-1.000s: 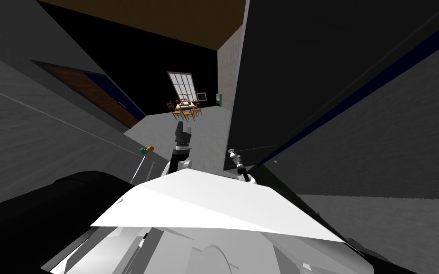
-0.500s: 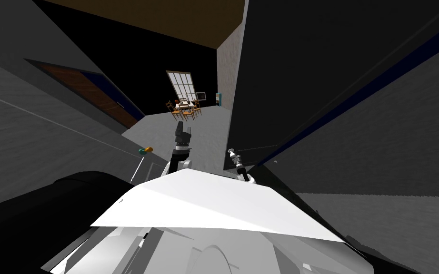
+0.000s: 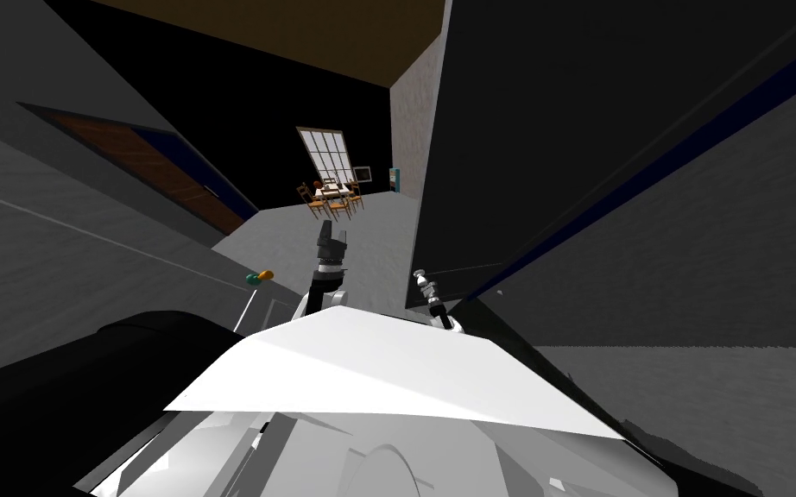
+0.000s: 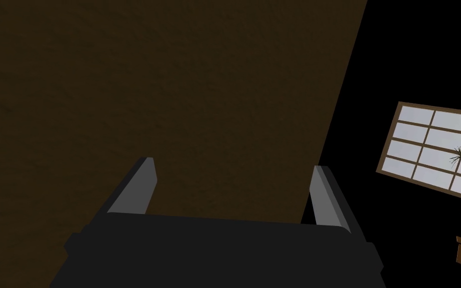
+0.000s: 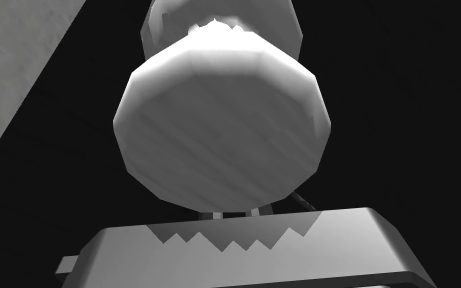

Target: Push the door open

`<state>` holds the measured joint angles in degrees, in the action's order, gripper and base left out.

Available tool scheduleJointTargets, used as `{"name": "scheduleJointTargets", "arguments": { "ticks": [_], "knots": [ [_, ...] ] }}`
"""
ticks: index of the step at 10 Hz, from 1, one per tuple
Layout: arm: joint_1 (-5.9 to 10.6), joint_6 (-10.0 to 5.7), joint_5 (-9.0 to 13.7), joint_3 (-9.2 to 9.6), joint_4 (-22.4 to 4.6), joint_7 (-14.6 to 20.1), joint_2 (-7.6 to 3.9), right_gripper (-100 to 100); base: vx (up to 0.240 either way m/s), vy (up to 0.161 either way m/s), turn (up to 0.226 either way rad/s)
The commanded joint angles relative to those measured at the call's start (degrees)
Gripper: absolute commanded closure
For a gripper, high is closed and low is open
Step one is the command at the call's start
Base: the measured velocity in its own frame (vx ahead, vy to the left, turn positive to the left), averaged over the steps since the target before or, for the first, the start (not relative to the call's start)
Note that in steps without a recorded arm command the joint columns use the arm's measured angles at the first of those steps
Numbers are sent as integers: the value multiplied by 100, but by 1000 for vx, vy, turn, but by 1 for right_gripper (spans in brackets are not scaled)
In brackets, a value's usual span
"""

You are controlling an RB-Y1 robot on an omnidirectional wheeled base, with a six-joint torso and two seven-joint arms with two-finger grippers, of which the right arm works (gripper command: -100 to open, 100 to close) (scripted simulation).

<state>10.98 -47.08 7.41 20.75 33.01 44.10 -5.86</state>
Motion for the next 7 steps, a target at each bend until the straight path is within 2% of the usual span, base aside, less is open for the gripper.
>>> {"name": "scheduleJointTargets", "arguments": {
  "ticks": [1, 3, 5, 6, 7],
  "knots": [
    [169, -150, 110, 68, -23, 286, 42, 100, 47, 46, -78],
    [187, -149, 181, 113, -43, 579, 47, 100, 37, 39, -36],
    [187, -149, 181, 113, -179, 624, 47, 100, 27, 24, -9],
    [145, -158, 255, 169, -330, 840, 45, -100, -18, -25, -4],
    [137, -152, 292, 196, -312, 942, 54, -100, -65, -60, -14]
  ]
}}
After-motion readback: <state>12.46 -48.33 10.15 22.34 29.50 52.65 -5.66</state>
